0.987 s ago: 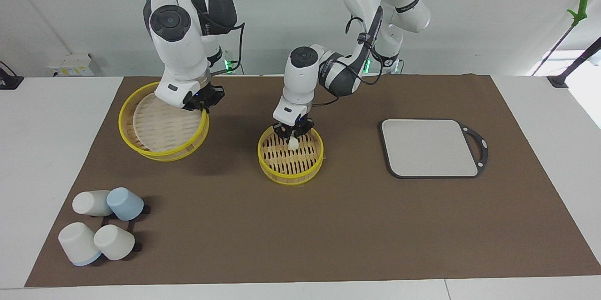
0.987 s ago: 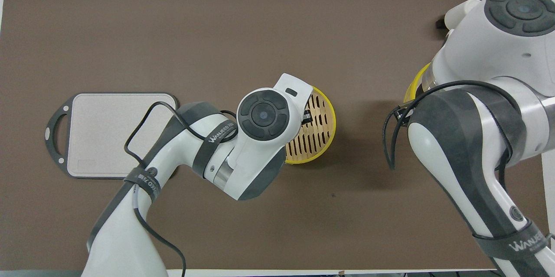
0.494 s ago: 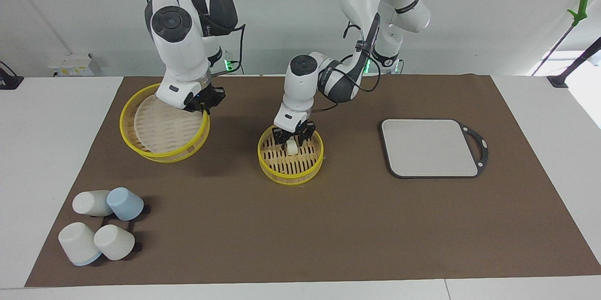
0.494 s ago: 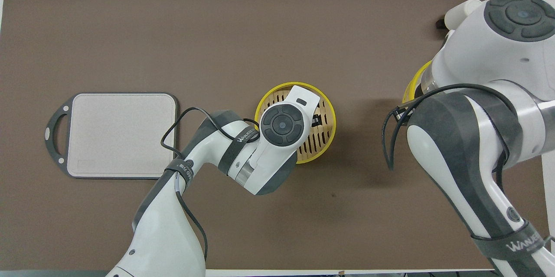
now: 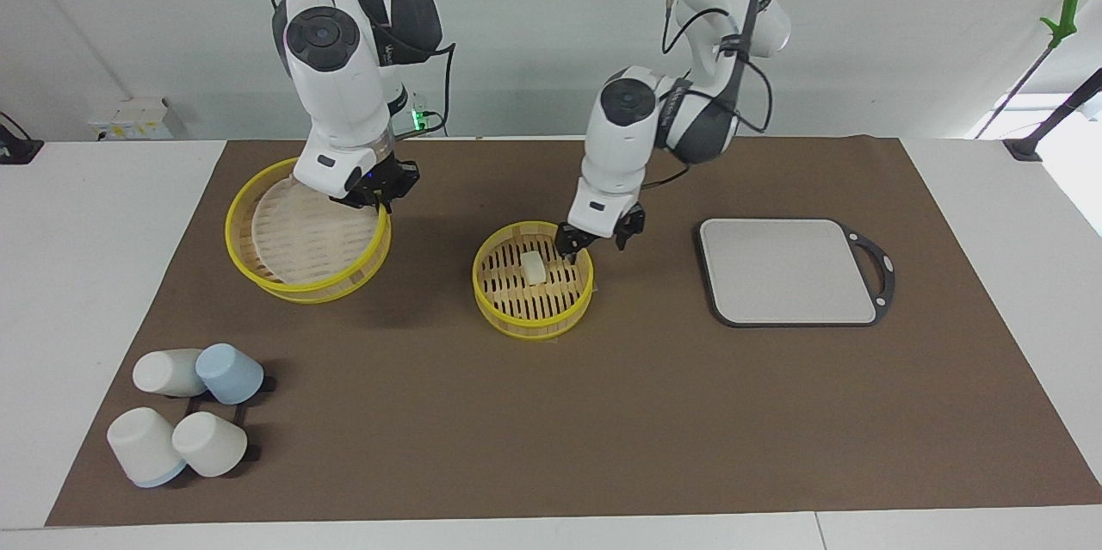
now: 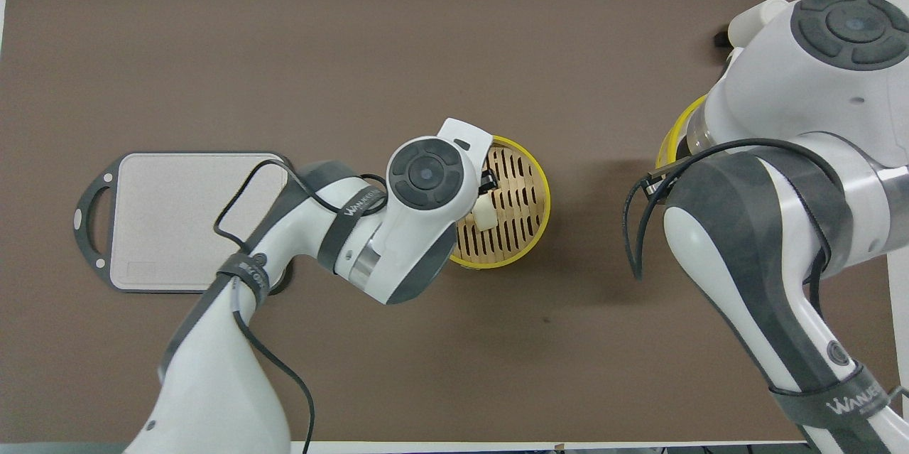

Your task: Place bun in steamer

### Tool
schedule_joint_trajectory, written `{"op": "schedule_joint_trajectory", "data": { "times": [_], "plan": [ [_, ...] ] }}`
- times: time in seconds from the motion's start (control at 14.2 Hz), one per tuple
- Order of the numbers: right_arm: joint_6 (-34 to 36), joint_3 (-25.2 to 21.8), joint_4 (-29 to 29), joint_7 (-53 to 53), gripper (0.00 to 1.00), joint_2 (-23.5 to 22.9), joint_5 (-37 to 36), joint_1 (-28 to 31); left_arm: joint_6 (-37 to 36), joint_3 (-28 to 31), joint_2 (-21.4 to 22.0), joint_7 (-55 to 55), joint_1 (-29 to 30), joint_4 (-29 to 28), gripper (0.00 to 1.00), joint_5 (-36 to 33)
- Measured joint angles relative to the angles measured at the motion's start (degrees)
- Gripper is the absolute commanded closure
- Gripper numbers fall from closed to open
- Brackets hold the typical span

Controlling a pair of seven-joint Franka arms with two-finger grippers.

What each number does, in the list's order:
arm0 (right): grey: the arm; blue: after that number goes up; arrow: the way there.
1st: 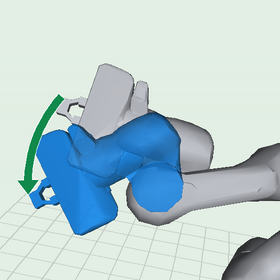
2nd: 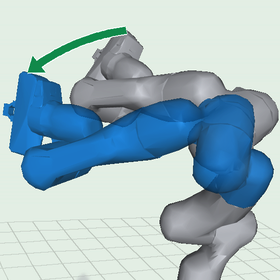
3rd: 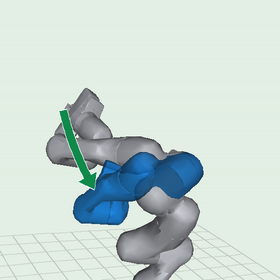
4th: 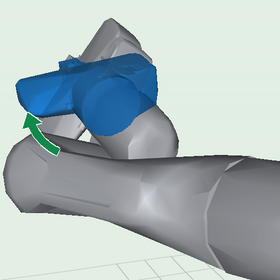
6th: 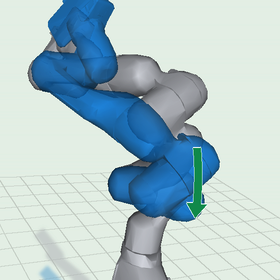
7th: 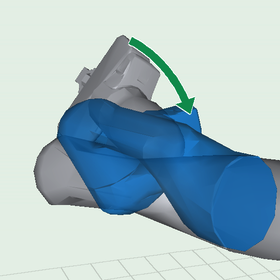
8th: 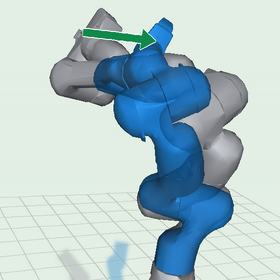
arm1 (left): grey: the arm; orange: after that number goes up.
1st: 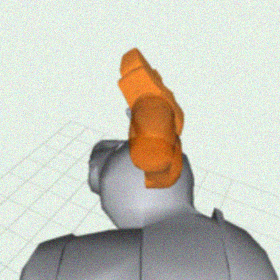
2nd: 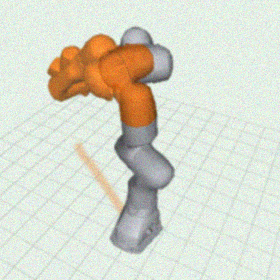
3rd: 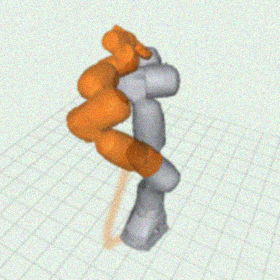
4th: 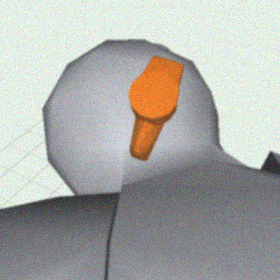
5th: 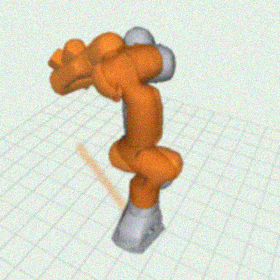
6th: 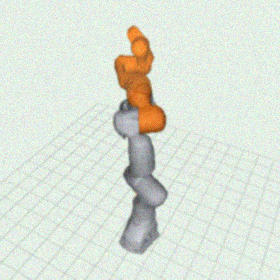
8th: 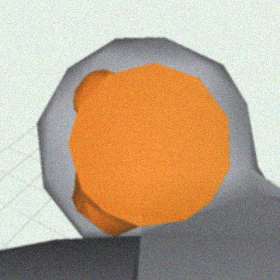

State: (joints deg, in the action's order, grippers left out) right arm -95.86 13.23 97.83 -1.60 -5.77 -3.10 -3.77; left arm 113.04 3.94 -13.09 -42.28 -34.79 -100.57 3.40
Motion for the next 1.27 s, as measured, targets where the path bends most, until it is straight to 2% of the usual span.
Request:
{"op": "schedule_joint_trajectory", "data": {
  "times": [0.07,0.28,0.42,0.78,1.27],
  "plan": [
    [-2.4,0.0,0.0,4.4,1.00,-0.2,0.7,-3.0,-3.2,0.1,2.6,4.3,3.5,0.0,0.00,0.0],
    [-9.8,0.4,-1.4,26.7,1.00,-4.0,1.0,-18.5,-10.3,0.4,9.2,17.4,13.0,0.0,0.00,0.0],
    [-15.6,0.5,-2.3,33.6,1.00,-7.8,0.9,-23.4,-13.7,0.4,12.1,25.4,17.6,0.0,0.00,-0.5],
    [-23.1,-0.4,-3.4,34.3,1.00,-13.8,0.9,-23.2,-18.5,0.4,16.2,38.7,24.2,-0.2,0.00,-2.0],
    [-28.8,-0.3,-3.5,37.5,1.00,-16.7,0.5,-25.0,-21.8,0.2,18.0,40.3,25.6,-0.4,0.00,-2.1]
  ]
}}
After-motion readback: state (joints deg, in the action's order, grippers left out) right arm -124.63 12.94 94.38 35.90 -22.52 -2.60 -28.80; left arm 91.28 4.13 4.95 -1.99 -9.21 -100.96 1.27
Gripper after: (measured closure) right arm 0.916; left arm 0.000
